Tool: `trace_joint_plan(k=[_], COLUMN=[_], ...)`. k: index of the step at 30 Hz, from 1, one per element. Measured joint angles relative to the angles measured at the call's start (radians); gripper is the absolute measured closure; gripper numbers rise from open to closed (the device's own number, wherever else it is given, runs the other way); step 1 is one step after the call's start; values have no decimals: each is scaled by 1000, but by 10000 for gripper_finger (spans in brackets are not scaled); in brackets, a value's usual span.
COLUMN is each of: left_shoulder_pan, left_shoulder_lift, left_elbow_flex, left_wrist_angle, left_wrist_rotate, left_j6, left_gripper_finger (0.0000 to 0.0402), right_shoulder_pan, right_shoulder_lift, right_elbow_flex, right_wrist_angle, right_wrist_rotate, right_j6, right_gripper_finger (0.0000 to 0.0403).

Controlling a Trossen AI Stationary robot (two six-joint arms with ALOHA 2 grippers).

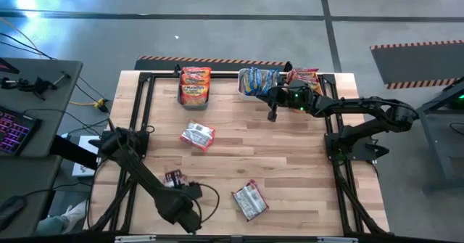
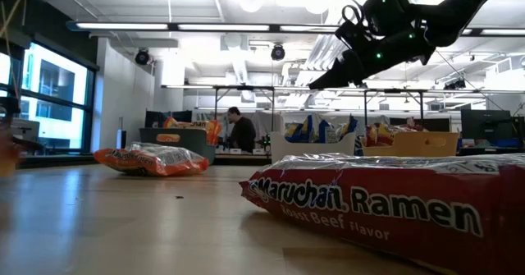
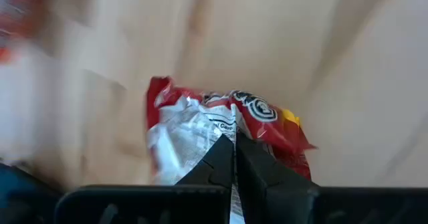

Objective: Sort Maruchan noodles
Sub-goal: Put the left red noodle pack into the yellow bin

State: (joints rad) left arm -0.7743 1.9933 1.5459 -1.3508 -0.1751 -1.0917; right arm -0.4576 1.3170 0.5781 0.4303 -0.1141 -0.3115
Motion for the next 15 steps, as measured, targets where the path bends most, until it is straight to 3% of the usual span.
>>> trace_joint_plan(k=[9,15], left_shoulder_pan=[38,76], left_shoulder_lift=[-232,-405], left_elbow_flex=[-65,-215], left_wrist_angle=[47,257], left_wrist_rotate=[-377,-523], left_j6=[-91,-1], left_gripper_finger=[401,401], right_shoulder_pan=[29,82], right_shoulder_lift=[0,0], right_elbow_flex=[0,0], right_wrist_angle=[8,25], right_wrist_rotate=[-249,-210], right_j6=[-72,-107], right_gripper_finger=[403,403])
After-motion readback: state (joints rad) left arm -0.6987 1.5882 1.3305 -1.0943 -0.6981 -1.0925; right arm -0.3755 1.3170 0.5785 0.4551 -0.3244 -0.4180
